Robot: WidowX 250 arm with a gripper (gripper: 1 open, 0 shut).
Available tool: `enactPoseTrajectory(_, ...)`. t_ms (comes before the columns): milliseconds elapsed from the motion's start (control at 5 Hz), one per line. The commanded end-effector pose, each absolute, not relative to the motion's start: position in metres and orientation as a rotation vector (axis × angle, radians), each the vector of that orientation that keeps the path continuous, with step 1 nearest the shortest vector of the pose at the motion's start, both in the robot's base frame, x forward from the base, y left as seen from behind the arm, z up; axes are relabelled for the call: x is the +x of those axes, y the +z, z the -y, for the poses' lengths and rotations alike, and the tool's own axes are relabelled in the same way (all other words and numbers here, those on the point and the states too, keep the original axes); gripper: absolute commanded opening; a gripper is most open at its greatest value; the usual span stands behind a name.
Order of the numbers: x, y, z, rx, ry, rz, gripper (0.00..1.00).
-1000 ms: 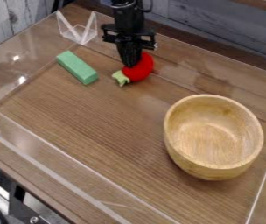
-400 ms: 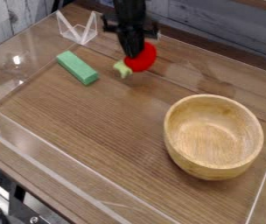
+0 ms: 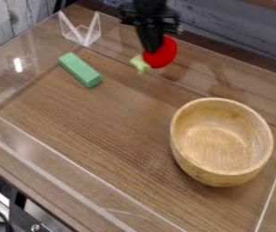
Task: Move the red object to the right side of the table
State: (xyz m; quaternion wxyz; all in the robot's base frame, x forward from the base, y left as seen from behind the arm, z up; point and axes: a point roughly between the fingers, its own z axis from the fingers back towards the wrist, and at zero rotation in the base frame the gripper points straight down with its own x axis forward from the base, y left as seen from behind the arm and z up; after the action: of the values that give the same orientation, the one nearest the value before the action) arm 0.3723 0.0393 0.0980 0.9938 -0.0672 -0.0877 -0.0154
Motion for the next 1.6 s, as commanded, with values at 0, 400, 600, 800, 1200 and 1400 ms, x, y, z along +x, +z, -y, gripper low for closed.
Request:
enactPoseTrajectory(0, 0.369, 0.122, -0.010, -0.110, -0.066, 0.256, 0.00)
enactPoseTrajectory(400, 0.370, 0.101, 0.012, -0.105, -0.175, 0.249, 0.00)
enactPoseTrajectory(600, 0.371, 0.092, 0.021, -0.104, -0.227, 0.242, 0.00)
enactPoseTrajectory(800, 0.370, 0.084, 0.030, -0.103, -0.267, 0.236, 0.00)
enactPoseTrajectory(1200, 0.371, 0.074, 0.016, -0.097, -0.277, 0.233, 0.00)
enactPoseTrajectory(1400, 0.371, 0.080, 0.004, -0.099, -0.315, 0.230, 0.00)
